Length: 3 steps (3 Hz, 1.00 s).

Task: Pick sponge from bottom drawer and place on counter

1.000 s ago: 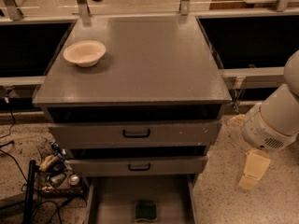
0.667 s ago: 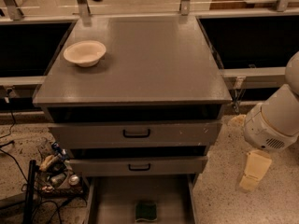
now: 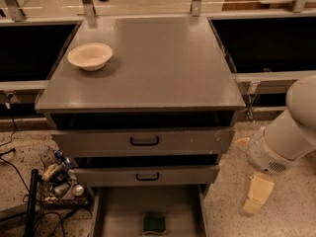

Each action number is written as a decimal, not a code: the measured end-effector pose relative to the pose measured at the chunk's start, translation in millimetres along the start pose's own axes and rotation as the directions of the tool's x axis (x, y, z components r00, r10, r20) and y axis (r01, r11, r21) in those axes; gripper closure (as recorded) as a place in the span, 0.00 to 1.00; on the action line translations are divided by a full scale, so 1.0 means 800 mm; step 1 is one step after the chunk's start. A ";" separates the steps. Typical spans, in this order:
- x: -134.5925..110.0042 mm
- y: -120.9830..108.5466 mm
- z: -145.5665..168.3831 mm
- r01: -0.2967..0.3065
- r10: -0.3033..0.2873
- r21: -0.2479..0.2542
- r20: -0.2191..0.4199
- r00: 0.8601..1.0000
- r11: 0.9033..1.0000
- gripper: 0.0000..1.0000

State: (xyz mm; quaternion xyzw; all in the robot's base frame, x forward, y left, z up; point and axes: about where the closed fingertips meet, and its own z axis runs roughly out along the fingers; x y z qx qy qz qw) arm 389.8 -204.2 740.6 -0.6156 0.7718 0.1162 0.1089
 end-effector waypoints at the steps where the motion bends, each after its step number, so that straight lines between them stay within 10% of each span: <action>1: 0.001 0.007 0.037 0.013 -0.012 -0.051 0.020 1.000 0.999 0.00; 3: 0.000 0.014 0.071 0.028 -0.025 -0.113 0.029 0.999 0.993 0.00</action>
Offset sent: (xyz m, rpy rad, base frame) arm -0.0127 0.0292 -0.0810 0.0752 0.1440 0.0912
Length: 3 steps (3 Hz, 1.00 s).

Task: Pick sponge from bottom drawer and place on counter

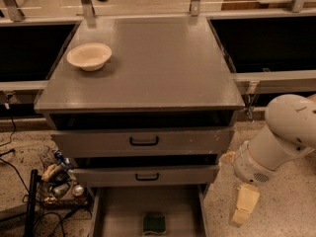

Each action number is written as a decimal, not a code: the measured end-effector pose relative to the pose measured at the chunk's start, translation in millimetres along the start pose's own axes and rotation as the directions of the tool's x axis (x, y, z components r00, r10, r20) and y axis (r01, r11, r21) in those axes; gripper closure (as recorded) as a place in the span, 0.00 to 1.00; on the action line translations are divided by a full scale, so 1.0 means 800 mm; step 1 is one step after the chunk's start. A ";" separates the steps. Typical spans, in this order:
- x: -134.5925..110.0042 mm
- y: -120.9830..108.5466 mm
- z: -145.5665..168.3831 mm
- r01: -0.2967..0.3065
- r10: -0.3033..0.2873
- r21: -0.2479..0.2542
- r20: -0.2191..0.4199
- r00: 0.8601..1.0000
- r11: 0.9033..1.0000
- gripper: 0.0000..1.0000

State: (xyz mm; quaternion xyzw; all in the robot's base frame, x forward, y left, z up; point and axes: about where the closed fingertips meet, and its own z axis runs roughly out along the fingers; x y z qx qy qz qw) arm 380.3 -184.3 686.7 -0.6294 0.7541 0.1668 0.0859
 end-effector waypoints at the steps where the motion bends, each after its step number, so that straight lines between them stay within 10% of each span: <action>1: 0.003 -0.002 0.014 -0.030 0.031 0.023 -0.039 0.999 0.999 0.00; 3: 0.022 -0.014 0.056 -0.097 0.101 0.055 -0.079 0.992 0.994 0.00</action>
Offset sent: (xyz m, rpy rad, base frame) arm 0.0044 -0.0022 -0.0535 -0.1520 -0.0113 -0.1342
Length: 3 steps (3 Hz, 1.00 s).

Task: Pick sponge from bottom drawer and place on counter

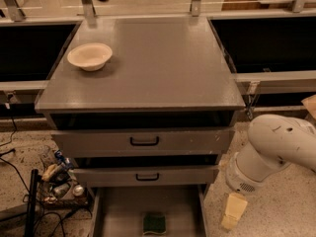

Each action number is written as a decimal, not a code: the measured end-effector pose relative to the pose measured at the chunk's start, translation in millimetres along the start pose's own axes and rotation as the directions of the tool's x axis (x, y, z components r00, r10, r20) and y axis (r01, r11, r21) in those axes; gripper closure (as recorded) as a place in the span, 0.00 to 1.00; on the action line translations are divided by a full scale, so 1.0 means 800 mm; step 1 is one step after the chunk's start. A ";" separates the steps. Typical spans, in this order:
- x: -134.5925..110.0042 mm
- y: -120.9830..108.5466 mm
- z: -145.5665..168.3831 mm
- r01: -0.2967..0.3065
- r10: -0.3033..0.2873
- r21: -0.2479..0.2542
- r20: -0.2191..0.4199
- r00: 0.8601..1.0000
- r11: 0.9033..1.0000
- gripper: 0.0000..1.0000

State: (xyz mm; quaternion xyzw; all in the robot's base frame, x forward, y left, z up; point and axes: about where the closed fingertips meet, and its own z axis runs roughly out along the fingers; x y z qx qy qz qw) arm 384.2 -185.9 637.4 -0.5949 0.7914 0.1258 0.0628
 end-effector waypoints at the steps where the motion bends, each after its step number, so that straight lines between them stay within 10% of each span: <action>1: 0.002 -0.004 0.013 -0.002 0.003 -0.016 0.032 0.999 1.000 0.00; 3: -0.022 -0.021 0.068 0.052 -0.048 -0.083 0.047 0.998 0.995 0.00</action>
Offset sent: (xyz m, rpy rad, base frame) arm 0.0211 0.0300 -0.0611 0.0822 0.0623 0.0642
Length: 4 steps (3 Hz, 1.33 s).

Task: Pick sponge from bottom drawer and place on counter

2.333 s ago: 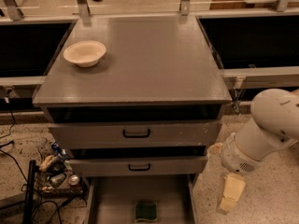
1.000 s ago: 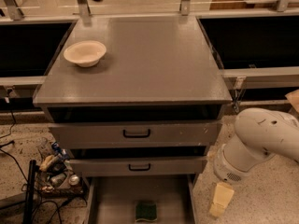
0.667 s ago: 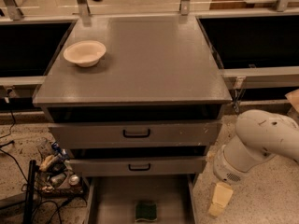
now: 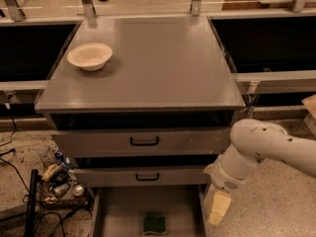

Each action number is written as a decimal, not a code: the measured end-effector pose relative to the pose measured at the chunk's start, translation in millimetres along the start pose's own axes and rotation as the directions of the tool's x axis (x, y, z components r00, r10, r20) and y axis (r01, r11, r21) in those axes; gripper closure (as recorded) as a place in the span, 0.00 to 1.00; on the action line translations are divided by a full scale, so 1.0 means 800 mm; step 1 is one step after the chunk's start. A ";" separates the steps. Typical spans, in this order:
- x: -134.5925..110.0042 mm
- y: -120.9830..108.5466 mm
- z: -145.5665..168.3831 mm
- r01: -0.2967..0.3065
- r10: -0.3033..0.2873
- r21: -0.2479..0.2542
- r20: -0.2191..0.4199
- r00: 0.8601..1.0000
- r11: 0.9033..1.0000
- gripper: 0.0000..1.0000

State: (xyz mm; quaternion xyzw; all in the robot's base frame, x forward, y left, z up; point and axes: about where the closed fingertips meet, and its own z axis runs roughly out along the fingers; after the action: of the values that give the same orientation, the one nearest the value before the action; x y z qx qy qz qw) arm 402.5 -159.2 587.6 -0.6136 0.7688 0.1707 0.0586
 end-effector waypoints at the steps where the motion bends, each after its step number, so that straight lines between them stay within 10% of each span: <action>1: -0.006 0.000 0.024 0.031 -0.031 -0.042 -0.004 1.000 0.999 0.00; 4: -0.011 -0.020 0.087 0.028 -0.030 -0.062 -0.034 0.999 0.998 0.00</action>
Offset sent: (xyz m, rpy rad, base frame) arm -0.0005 0.0094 -0.0138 0.0092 0.0239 0.0364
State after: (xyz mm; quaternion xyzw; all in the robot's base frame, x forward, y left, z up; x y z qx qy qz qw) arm 411.7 -130.5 522.0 -0.6290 0.7551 0.1829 0.0288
